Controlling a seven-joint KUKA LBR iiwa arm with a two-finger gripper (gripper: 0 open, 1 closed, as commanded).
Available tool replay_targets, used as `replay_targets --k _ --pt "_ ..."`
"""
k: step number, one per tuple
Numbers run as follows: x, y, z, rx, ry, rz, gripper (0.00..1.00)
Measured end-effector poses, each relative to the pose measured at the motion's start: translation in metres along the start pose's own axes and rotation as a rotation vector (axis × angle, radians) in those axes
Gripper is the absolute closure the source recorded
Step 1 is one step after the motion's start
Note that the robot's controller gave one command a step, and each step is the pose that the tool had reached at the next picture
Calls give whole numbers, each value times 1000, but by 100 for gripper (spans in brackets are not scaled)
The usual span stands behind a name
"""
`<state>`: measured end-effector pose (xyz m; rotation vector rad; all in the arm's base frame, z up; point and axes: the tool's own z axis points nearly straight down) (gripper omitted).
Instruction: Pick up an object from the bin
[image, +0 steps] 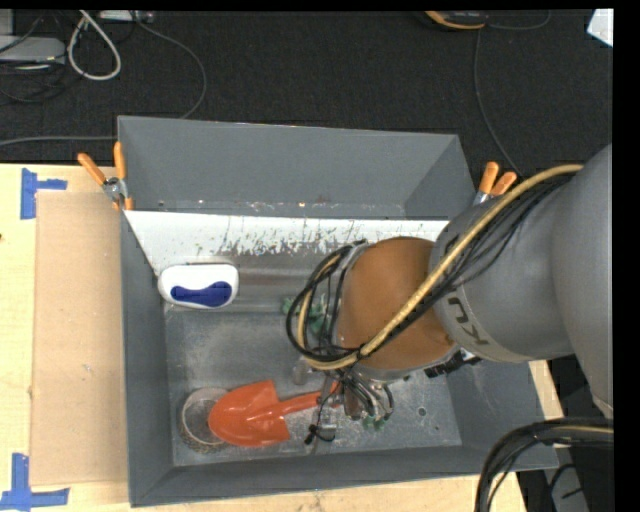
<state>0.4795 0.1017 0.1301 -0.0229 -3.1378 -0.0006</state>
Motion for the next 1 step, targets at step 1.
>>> replay_targets --k 1 --pt "0 0 0 0 0 0 0"
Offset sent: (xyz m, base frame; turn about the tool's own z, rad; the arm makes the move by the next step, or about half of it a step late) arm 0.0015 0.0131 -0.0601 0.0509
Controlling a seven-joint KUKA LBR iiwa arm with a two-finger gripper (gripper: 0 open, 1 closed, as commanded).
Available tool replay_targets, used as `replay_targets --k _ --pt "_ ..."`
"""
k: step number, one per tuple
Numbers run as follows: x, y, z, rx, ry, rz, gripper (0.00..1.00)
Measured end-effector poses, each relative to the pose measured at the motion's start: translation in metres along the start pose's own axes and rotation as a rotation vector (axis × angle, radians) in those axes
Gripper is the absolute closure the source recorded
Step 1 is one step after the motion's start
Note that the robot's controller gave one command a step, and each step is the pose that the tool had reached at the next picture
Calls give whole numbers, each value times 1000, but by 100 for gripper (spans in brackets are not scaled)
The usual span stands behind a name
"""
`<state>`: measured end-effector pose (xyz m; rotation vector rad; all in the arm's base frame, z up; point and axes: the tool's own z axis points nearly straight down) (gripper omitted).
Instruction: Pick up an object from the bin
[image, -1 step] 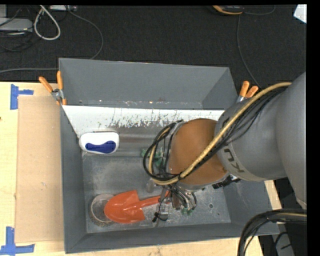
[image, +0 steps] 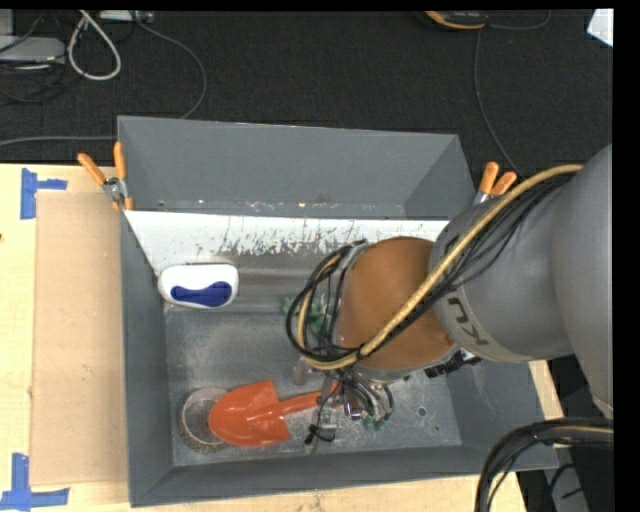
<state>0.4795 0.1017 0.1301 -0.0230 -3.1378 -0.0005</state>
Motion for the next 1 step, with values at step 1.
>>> replay_targets --k 1 --pt "-2 14 62 -2 -2 51 0"
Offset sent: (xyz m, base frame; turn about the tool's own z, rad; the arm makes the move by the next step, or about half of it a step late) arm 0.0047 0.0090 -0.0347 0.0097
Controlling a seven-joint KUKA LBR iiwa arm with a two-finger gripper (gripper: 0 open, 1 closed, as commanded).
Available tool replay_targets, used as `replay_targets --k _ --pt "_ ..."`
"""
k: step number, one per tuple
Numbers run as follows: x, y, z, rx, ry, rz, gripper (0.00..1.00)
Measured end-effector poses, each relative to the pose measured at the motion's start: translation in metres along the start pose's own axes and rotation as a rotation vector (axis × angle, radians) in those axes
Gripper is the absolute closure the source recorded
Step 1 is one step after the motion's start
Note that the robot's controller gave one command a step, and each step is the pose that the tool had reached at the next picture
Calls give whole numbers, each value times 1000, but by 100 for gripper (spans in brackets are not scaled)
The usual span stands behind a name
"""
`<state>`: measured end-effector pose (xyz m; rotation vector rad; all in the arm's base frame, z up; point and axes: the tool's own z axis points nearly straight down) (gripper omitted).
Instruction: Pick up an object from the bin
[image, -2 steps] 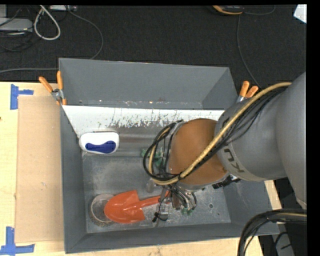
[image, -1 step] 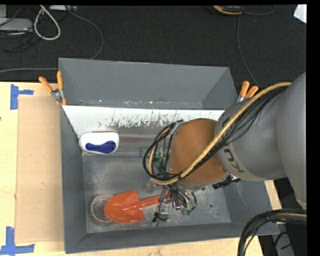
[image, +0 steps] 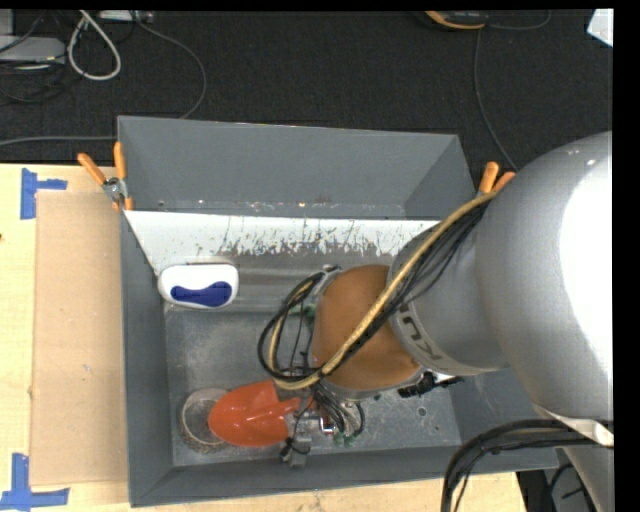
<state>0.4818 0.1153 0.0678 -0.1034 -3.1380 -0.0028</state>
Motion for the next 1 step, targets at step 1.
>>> replay_targets --k 1 --pt "-2 -4 -27 1 0 -39 100"
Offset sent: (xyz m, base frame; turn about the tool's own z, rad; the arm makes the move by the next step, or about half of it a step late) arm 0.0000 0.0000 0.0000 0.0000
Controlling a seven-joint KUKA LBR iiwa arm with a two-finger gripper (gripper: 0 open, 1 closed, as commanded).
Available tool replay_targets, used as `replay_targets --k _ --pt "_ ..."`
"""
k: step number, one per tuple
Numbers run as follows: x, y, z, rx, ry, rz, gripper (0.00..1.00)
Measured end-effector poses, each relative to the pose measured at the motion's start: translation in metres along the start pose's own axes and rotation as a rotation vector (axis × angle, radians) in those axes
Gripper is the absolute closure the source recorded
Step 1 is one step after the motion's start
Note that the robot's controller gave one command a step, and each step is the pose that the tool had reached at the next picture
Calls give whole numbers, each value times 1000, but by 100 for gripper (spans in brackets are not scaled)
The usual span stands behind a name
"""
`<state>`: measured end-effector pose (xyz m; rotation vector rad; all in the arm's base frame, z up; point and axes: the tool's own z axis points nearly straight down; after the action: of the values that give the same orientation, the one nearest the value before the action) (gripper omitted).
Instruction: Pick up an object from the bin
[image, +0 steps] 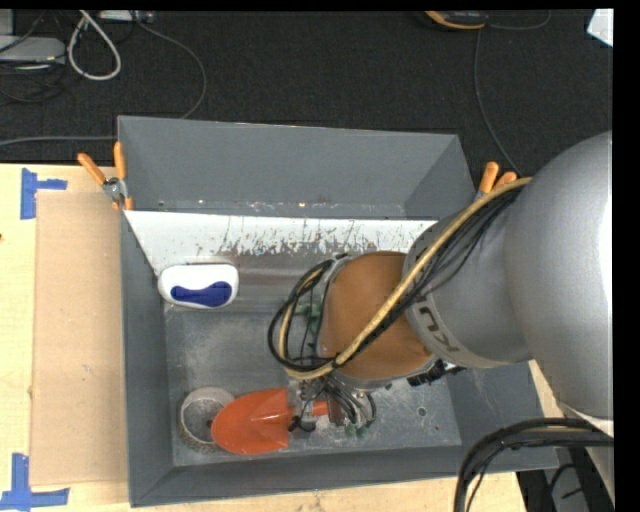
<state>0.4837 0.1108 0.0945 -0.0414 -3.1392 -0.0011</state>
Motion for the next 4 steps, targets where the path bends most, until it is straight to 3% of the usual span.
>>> replay_targets --k 1,3,4 --pt "0 0 0 0 0 1 100" --pt "-17 15 25 0 1 21 100" --pt "-1 14 -74 -2 -1 10 100"
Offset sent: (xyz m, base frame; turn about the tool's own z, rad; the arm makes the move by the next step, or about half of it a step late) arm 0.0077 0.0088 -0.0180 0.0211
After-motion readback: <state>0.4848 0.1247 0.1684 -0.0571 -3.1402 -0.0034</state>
